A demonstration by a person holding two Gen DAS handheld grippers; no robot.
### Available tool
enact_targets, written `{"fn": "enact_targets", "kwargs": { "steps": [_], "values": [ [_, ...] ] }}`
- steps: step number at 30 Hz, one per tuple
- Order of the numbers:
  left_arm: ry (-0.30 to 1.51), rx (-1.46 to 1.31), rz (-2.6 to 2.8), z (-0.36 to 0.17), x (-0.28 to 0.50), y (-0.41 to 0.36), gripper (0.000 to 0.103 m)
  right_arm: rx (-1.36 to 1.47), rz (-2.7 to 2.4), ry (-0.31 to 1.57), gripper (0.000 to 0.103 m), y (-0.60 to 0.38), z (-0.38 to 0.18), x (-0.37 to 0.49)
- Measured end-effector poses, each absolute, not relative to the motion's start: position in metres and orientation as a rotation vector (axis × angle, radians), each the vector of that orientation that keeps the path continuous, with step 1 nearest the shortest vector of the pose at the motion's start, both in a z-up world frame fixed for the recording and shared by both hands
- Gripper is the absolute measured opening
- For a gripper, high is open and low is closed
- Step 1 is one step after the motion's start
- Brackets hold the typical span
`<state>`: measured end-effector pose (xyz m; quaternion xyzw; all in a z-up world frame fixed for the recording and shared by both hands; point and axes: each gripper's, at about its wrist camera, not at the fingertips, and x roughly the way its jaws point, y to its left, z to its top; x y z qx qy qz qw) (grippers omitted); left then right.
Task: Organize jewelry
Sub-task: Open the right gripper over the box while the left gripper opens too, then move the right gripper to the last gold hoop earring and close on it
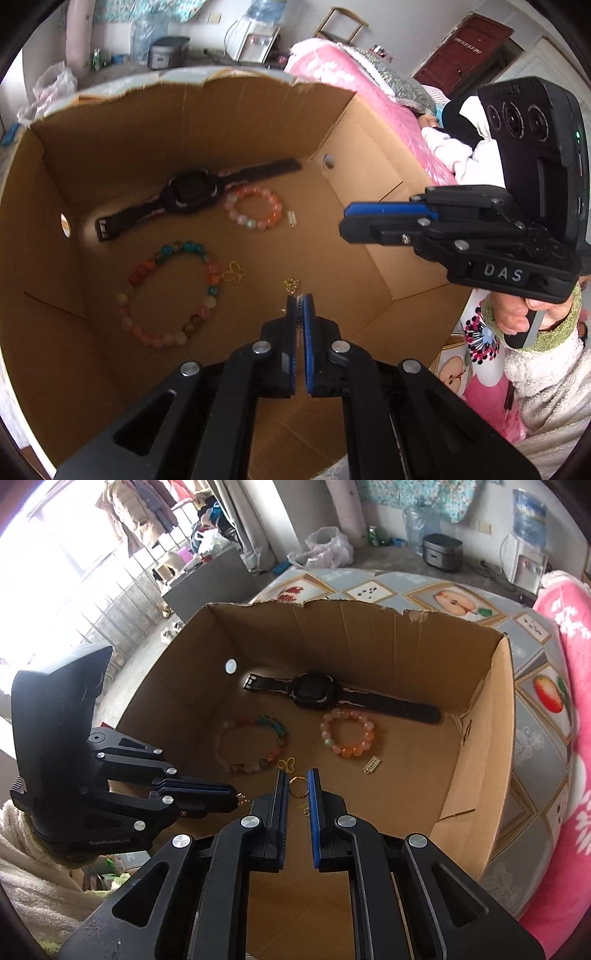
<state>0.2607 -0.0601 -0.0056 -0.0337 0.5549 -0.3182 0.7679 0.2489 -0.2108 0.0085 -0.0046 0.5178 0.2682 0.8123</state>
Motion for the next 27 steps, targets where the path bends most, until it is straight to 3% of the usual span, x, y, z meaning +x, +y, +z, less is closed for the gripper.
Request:
{"fn": "enact_targets", "kwargs": {
  "steps": [4,13,16,25,27],
  "values": [
    [1.243,-0.090,-0.692,-0.012,0.263,-0.059,0.004,0.007,0.576,1.119,0.015,-0.214,0.007,0.258],
    [1.201,-0.079,-0.670,-0.003,0.260,-0.052,0.006,0.049,0.533,1.051,0.017,-0.230,0.024,0.257],
    [1.156,-0.058,-0.657,0.007,0.254,-0.049,0.010,0.058,0.515,1.007,0.024,-0.237,0.036,0.248],
    [0.907,-0.046,-0.703,0.062,0.203,-0.033,0.030,0.080,0.443,0.829,0.043,-0.259,0.082,0.182],
    [0.830,-0.036,-0.713,0.073,0.183,-0.029,0.047,0.076,0.422,0.789,0.047,-0.263,0.087,0.159]
  ]
}}
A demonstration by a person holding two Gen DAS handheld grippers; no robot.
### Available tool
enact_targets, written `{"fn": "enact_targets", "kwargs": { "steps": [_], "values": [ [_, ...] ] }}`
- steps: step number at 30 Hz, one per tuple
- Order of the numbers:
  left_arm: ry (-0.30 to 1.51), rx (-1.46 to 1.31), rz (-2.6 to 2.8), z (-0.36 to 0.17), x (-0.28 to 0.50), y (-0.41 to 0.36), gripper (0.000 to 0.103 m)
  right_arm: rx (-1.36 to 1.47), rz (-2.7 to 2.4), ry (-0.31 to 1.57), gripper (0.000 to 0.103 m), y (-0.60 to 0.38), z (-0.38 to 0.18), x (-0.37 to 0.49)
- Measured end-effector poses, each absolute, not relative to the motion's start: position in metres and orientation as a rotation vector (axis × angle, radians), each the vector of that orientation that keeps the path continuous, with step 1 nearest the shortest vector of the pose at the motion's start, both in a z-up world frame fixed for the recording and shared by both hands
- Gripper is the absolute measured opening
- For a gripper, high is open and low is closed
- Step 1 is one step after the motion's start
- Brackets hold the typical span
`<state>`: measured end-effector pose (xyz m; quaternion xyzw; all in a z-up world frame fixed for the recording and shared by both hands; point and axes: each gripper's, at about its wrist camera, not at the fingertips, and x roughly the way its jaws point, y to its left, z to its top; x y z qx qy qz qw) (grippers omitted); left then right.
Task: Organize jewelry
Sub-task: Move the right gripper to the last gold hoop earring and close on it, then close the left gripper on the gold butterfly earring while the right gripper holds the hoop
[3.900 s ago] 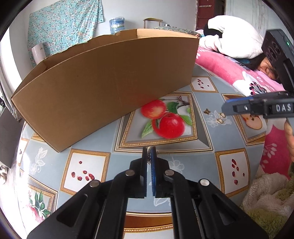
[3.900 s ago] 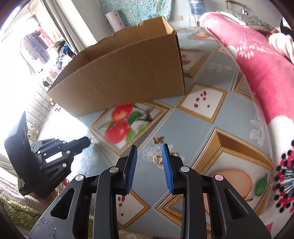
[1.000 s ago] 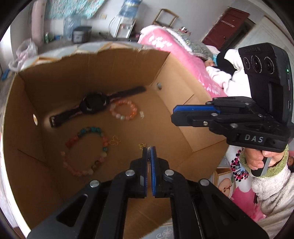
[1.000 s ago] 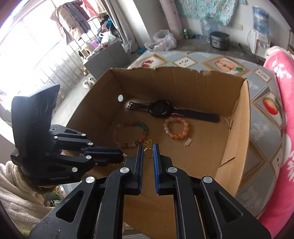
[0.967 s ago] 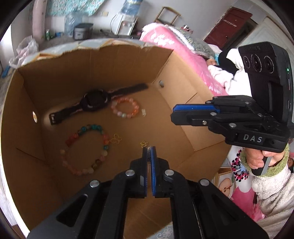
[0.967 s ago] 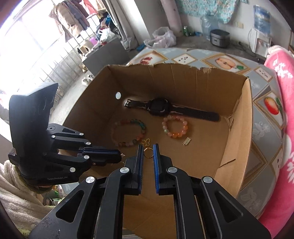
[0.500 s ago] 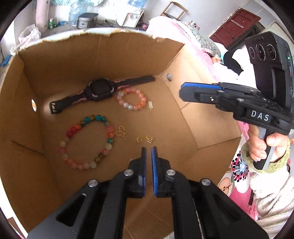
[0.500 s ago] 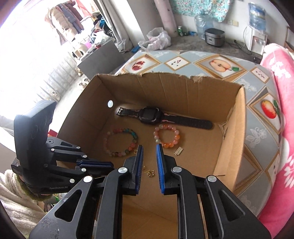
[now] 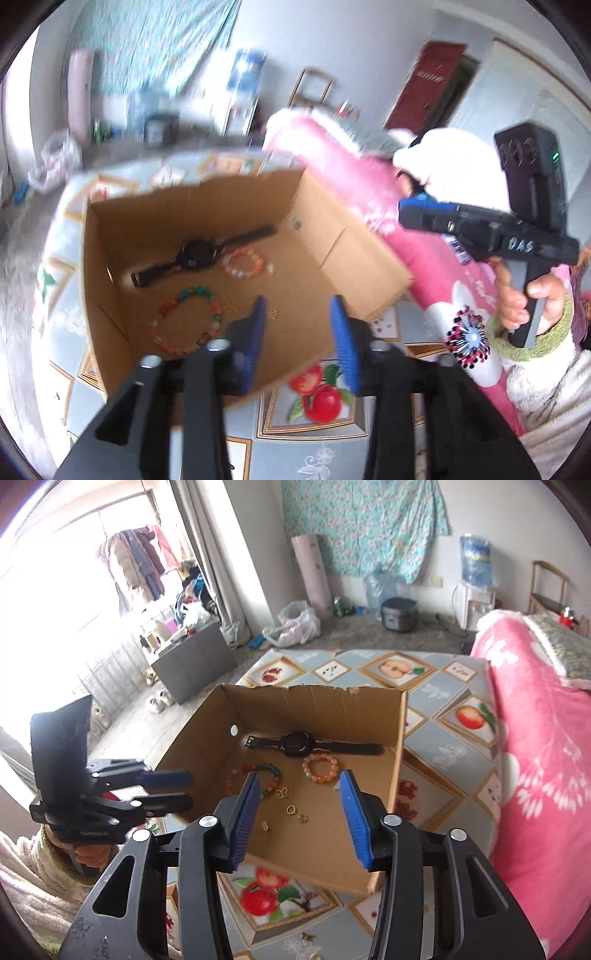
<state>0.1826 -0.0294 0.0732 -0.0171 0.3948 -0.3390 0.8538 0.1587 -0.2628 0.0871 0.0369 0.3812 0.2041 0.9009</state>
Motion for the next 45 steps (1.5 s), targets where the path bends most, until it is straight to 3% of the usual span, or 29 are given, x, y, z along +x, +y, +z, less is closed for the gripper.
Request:
{"fn": "enact_targets", "kwargs": {
  "steps": [6,11,17,26,30,39,45],
  "values": [
    [0.694,0.070,-0.755,0.091,0.114,-0.024,0.079,0.113,0.327,0.750,0.050,-0.279,0.071,0.088],
    [0.755,0.123,-0.792,0.071,0.081,-0.033,0.088,0.203,0.251,0.861,0.050,-0.289,0.015,0.052],
    [0.852,0.126,-0.754,0.023,0.077,-0.048,0.088,0.235,0.174,1.000,0.045,-0.293,-0.049,0.043],
    [0.950,0.297,-0.630,-0.050,0.089,-0.080,0.088,0.113,0.180,1.037,0.032,-0.273,-0.073,0.044],
    [0.931,0.332,-0.643,-0.054,0.087,-0.088,0.088,0.051,0.176,1.047,0.022,-0.266,-0.079,0.046],
    [0.821,0.413,-0.686,-0.056,0.080,-0.103,0.088,-0.017,0.193,1.040,0.011,-0.261,-0.081,0.050],
    [0.750,0.467,-0.736,-0.053,0.070,-0.115,0.086,-0.024,0.196,1.040,0.008,-0.261,-0.081,0.051]
  ]
}}
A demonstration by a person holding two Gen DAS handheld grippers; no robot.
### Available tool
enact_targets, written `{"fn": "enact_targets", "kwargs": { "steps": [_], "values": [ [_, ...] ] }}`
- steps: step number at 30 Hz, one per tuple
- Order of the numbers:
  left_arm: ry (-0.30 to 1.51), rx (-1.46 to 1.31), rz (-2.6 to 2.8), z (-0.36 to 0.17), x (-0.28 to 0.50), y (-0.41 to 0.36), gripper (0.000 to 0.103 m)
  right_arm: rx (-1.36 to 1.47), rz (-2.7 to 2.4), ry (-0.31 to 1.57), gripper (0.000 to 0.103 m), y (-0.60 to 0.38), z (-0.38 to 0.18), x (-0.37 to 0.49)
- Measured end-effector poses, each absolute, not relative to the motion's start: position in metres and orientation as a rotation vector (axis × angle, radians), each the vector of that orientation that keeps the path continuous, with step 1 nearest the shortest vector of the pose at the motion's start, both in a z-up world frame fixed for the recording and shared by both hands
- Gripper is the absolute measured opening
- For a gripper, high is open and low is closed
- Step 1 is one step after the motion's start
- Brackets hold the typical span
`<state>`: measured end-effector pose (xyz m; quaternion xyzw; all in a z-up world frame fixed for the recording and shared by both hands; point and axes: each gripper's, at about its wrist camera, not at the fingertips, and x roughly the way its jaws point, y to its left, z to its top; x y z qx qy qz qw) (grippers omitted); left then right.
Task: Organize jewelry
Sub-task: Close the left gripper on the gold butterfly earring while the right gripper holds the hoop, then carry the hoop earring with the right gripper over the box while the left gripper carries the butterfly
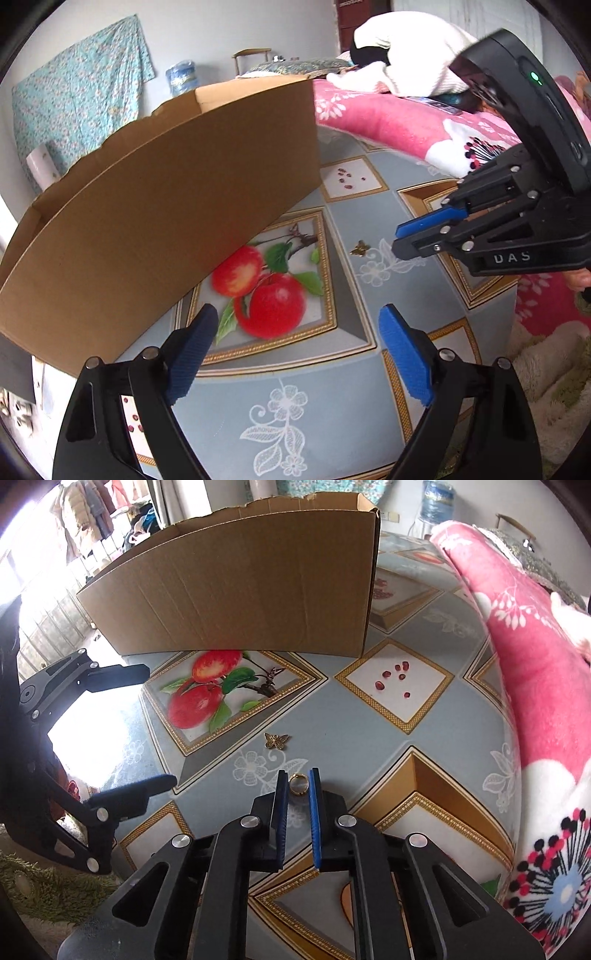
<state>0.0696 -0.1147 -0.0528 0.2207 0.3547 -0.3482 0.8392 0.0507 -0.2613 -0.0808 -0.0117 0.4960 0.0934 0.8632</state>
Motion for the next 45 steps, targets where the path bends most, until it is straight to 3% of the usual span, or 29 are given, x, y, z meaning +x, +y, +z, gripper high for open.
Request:
{"fn": "enact_targets", "kwargs": {
  "steps": [7,13,15,23,29,33,45],
  "values": [
    [0.694,0.539,-0.781,-0.057,0.065,-0.142,0.074,0.012,0.158,1.051,0.008,-0.275,-0.079,0.045],
    [0.695,0.507,-0.882,-0.056,0.075,-0.164,0.054,0.038,0.154,1.047,0.008,-0.284,-0.079,0.041],
    [0.720,0.501,-0.908,-0.058,0.080,-0.170,0.041,0.044,0.156,1.047,0.008,-0.286,-0.079,0.040],
    [0.773,0.517,-0.928,-0.063,0.091,-0.178,0.020,0.056,0.160,1.044,0.008,-0.290,-0.079,0.037],
    [0.784,0.520,-0.945,-0.065,0.094,-0.181,0.018,0.063,0.162,1.041,0.008,-0.292,-0.080,0.038],
    [0.776,0.538,-0.951,-0.065,0.092,-0.183,0.007,0.065,0.163,1.039,0.008,-0.293,-0.080,0.039],
    [0.786,0.533,-0.921,-0.063,0.092,-0.174,0.006,0.072,0.161,1.036,0.008,-0.293,-0.080,0.040]
  ]
}}
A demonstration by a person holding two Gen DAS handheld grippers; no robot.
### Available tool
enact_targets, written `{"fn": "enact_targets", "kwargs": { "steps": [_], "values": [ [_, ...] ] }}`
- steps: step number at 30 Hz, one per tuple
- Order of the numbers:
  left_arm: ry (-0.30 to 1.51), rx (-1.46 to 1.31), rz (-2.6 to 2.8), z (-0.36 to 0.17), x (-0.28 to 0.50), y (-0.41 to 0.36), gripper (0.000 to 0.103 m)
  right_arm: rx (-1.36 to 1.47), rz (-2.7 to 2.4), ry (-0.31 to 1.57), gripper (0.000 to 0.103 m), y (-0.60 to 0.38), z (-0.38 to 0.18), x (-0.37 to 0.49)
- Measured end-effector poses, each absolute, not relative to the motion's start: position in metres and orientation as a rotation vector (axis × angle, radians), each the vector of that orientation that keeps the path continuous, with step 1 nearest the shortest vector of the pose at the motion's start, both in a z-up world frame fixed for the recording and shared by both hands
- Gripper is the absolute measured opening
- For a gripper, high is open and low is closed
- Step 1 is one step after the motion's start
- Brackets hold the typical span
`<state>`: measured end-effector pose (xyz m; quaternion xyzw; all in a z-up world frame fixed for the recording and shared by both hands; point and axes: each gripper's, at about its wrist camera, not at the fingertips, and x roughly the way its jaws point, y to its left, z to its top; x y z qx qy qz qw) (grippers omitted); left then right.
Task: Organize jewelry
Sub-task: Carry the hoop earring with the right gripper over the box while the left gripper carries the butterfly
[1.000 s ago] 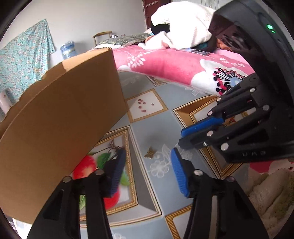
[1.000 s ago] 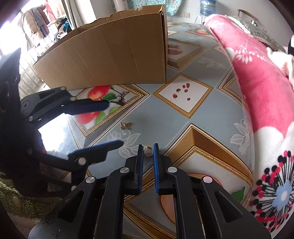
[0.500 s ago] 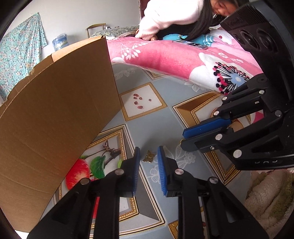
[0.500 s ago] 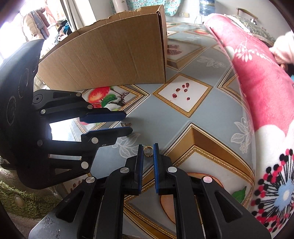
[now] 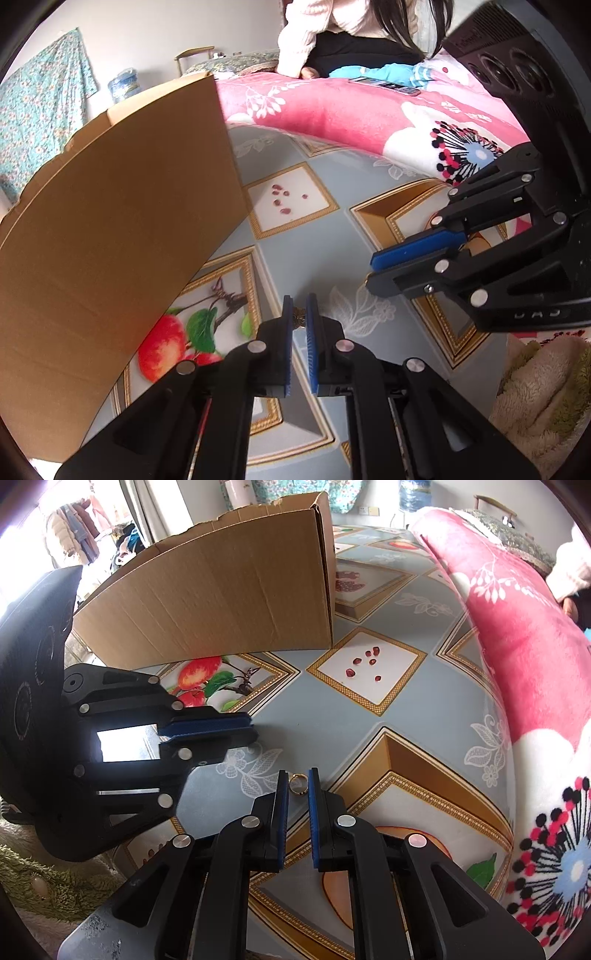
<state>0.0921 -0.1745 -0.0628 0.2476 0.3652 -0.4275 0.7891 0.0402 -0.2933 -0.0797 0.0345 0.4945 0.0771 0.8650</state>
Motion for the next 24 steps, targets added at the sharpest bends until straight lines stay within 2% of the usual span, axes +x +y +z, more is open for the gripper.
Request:
{"fn": "enact_targets", "kwargs": {
  "steps": [14,24],
  "values": [
    [0.833,0.432,-0.809,-0.057,0.089,-0.126,0.006,0.067,0.212,1.029,0.008,-0.276,-0.075,0.050],
    [0.773,0.339,-0.745,-0.021,0.084,-0.093,0.006,0.028,0.255,0.973,0.008,-0.248,-0.055,0.051]
  ]
}}
